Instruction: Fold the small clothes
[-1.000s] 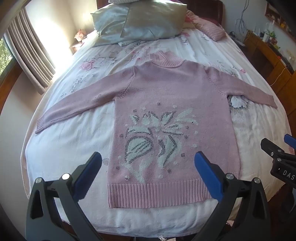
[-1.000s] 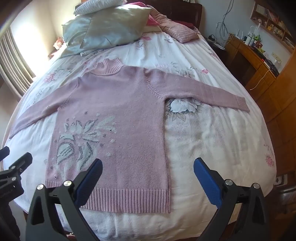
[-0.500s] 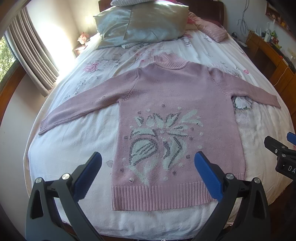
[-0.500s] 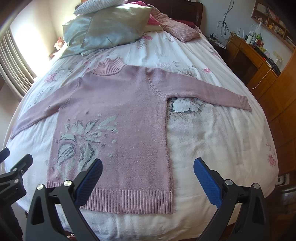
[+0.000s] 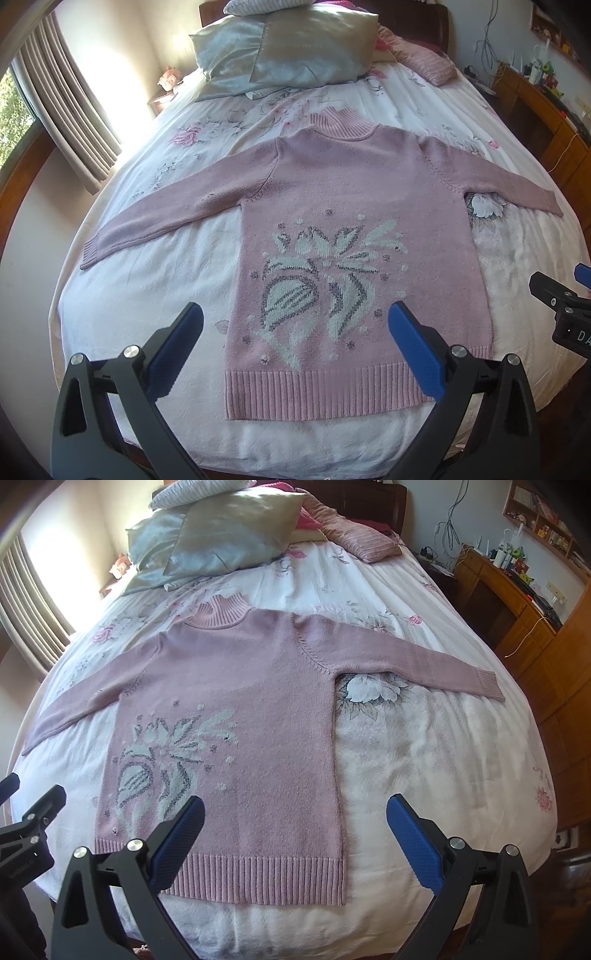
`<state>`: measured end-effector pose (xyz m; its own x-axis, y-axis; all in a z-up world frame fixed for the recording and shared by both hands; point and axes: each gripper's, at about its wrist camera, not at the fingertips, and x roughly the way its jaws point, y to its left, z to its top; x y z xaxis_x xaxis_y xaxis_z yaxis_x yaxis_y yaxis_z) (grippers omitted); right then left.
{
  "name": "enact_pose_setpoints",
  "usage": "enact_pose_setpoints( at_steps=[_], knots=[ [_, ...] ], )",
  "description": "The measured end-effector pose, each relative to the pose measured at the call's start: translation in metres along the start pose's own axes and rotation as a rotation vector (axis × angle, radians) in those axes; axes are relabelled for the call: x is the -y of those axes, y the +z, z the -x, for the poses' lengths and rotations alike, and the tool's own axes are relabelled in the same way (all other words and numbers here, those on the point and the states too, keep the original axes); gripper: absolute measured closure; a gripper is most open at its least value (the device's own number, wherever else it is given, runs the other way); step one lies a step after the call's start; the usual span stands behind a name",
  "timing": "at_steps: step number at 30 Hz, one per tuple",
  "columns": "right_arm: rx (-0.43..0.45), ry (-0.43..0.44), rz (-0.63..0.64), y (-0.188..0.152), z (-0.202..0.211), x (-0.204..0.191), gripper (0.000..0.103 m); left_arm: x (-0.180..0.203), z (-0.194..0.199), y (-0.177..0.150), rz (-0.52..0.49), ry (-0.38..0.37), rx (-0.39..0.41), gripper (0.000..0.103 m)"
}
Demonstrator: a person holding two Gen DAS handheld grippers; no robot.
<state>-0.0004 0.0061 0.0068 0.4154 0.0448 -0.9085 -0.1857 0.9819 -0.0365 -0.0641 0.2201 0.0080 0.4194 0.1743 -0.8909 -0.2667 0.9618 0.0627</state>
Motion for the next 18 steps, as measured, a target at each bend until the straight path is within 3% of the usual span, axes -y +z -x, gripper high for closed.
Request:
enact_pose_setpoints(
  at_steps=[18],
  knots=[
    [-0.001, 0.002, 0.004, -0.0022, -0.0023, -0.0022, 0.004, -0.0026, -0.0033, -0.0029, 0.007, 0.009, -0.007, 0.004]
  ],
)
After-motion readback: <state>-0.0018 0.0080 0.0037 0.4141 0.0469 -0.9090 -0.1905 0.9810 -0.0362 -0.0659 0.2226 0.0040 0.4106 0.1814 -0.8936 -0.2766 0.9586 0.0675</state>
